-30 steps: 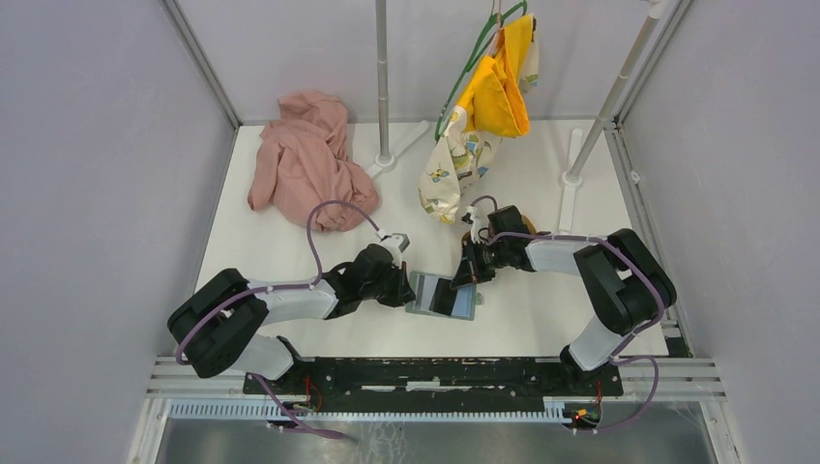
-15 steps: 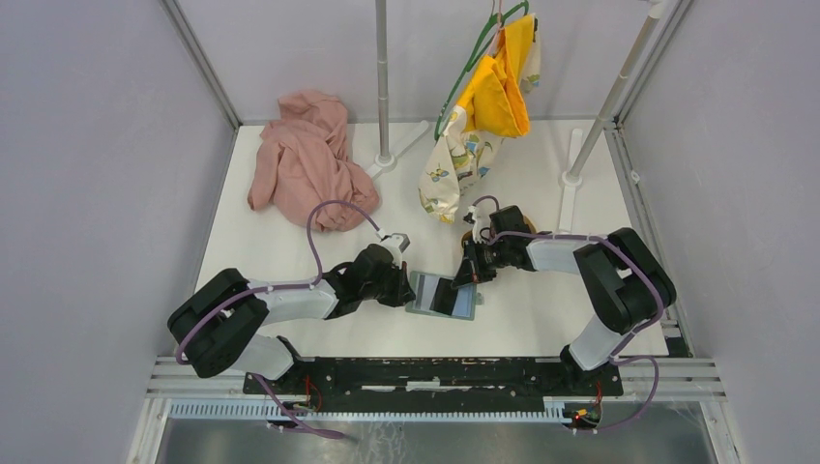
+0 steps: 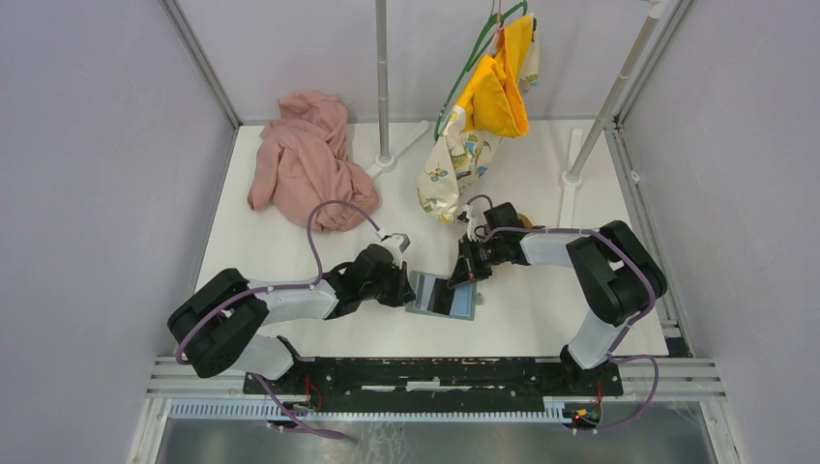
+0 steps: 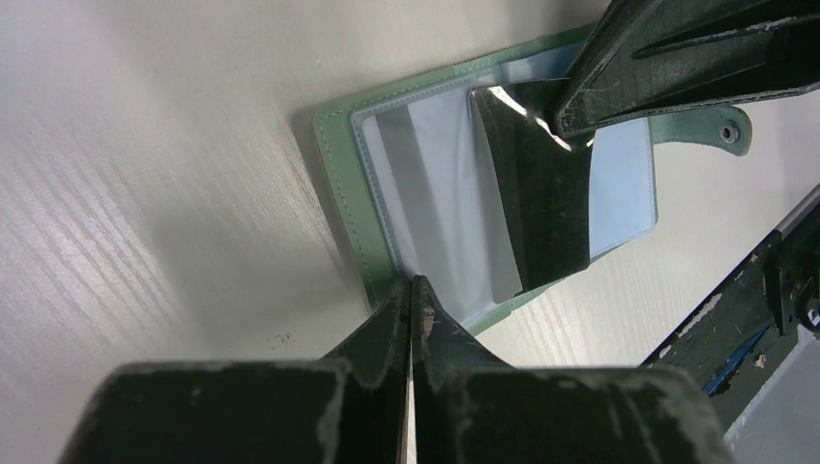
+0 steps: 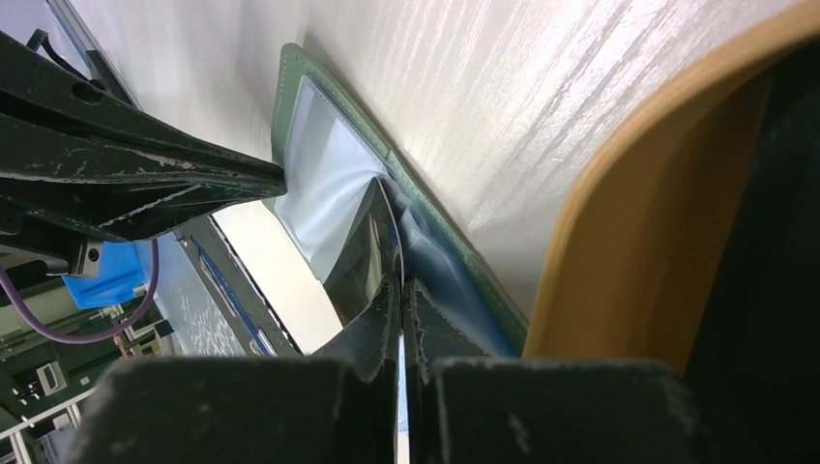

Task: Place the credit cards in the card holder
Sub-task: Insert the credit card into the card holder.

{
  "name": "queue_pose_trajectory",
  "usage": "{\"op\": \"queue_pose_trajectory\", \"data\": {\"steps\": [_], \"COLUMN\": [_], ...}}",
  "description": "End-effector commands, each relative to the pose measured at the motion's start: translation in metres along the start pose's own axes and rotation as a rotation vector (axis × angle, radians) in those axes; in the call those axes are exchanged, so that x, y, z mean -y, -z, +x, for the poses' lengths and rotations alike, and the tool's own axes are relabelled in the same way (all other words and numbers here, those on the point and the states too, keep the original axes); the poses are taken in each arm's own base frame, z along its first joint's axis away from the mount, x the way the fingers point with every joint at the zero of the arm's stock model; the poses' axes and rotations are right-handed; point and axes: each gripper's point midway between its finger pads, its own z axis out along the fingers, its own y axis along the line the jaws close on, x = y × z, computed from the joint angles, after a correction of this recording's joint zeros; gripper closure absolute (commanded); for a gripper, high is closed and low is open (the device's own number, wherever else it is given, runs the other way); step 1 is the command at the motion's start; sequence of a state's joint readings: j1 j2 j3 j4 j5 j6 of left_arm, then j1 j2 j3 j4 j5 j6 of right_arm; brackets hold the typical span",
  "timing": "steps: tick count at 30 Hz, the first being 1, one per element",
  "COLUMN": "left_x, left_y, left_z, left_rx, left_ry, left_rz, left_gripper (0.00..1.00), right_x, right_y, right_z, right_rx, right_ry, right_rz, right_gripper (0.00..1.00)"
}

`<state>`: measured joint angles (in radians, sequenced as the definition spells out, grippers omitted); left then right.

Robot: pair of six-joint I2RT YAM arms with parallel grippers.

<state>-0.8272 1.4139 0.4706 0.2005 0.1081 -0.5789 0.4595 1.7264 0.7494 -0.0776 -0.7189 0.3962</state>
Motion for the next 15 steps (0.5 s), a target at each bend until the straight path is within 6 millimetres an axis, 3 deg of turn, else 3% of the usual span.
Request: {"op": "queue_pose_trajectory", "data": {"steps": [1,15], "left_x": [0.0112,0.0110], "left_y": [-0.0037,-0.0016], "left_z": [-0.0110,-0.0124], "left_rx": [0.028,0.039], "left_ry": [-0.056,-0.058], "left_rz": [0.038,0.035], "left_gripper": [0.96,0.96], "right_x": [0.0359,0.0408], "right_y": [-0.0090,-0.0016], "right_z": [0.0194,0.0229], "right_rx": [-0.059,-0.043], "right_ry": [-0.023,-0.017], "right_rz": [0.165,0.203], "right_gripper": [1.00,1.00]}}
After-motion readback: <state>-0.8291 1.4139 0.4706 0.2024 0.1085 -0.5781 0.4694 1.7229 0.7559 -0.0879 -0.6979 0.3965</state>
